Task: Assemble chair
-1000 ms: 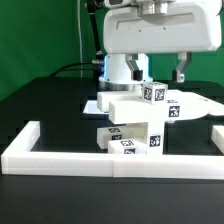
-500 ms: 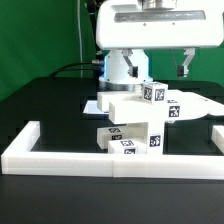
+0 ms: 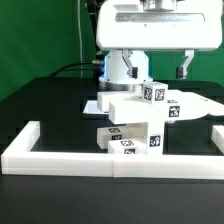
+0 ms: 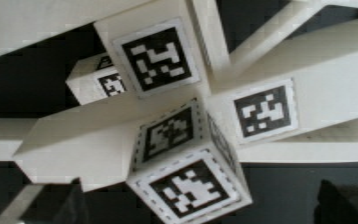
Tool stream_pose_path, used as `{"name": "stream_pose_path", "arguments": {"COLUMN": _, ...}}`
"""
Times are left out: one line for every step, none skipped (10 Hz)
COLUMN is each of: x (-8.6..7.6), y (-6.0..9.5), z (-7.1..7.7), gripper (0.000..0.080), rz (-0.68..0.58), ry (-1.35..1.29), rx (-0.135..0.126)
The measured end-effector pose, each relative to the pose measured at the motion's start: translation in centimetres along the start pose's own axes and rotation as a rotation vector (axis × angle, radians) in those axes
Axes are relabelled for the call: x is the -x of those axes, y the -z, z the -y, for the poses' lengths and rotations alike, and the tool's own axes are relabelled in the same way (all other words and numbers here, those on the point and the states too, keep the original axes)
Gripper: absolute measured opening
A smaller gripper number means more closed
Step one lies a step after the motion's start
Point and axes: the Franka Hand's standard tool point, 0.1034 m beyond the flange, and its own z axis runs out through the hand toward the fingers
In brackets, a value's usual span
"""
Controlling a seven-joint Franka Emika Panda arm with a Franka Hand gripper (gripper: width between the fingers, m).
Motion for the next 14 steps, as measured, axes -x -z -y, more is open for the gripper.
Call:
{"name": "stream_pose_path", "arguments": {"x": -0.1, "y": -0.1, "z": -0.4, "gripper": 0.0648, "rz": 0.009, "ry": 0.042, "rx": -0.001}}
{"name": "stream_pose_path", "arguments": {"x": -0.6, "y": 0.1, "z": -1.2, "gripper": 0.0648, "rz": 0.008, "ry": 0.100, "rx": -0.004}}
{"name": "stream_pose_path", "arguments": {"x": -0.9, "y": 0.5, "z": -2.3, "gripper": 0.0648, "rz": 0.009, "ry": 0.131, "rx": -0.009}}
{"name": "stream_pose_path", "arguments": {"x": -0.9, "y": 0.6, "z": -2.5, "gripper": 0.0648, "rz": 0.007, "ry": 0.129, "rx": -0.016}}
{"name": "stream_pose_path", "arguments": {"x": -0.5, "y": 0.4, "z": -2.2, "gripper": 0.0648, "rz": 0.037, "ry": 0.121, "rx": -0.021}}
{"name": "stream_pose_path", "arguments": {"x": -0.6, "y": 0.4, "z": -2.3, "gripper": 0.0648, "rz": 0.038, "ry": 0.120, "rx": -0.020}}
{"name": "stream_pose_path", "arguments": {"x": -0.2, "y": 0.4, "z": -1.9, "gripper": 0.0648, "rz": 0.082, "ry": 0.130, "rx": -0.031}}
{"name": "stream_pose_path", "arguments": {"x": 0.0, "y": 0.5, "z": -1.4, "gripper": 0.0648, "rz": 0.164, "ry": 0.172, "rx": -0.050}}
{"name": "stream_pose_path", "arguments": {"x": -0.6, "y": 0.5, "z": -1.5, "gripper": 0.0648, "rz": 0.201, "ry": 0.203, "rx": -0.064}}
{"name": "stream_pose_path", "arguments": {"x": -0.9, "y": 0.4, "z": -1.5, "gripper": 0.0648, "rz": 0.195, "ry": 0.205, "rx": -0.058}}
{"name": "stream_pose_path", "arguments": {"x": -0.8, "y": 0.4, "z": -1.5, "gripper": 0.0648, "rz": 0.198, "ry": 0.204, "rx": -0.058}}
{"name": "stream_pose_path", "arguments": {"x": -0.8, "y": 0.3, "z": -1.6, "gripper": 0.0648, "rz": 0.196, "ry": 0.219, "rx": -0.058}}
{"name": "stream_pose_path", "arguments": {"x": -0.9, "y": -0.1, "z": -2.1, "gripper": 0.0648, "rz": 0.180, "ry": 0.279, "rx": -0.054}}
{"name": "stream_pose_path", "arguments": {"x": -1.0, "y": -0.2, "z": -1.8, "gripper": 0.0648, "rz": 0.172, "ry": 0.304, "rx": -0.053}}
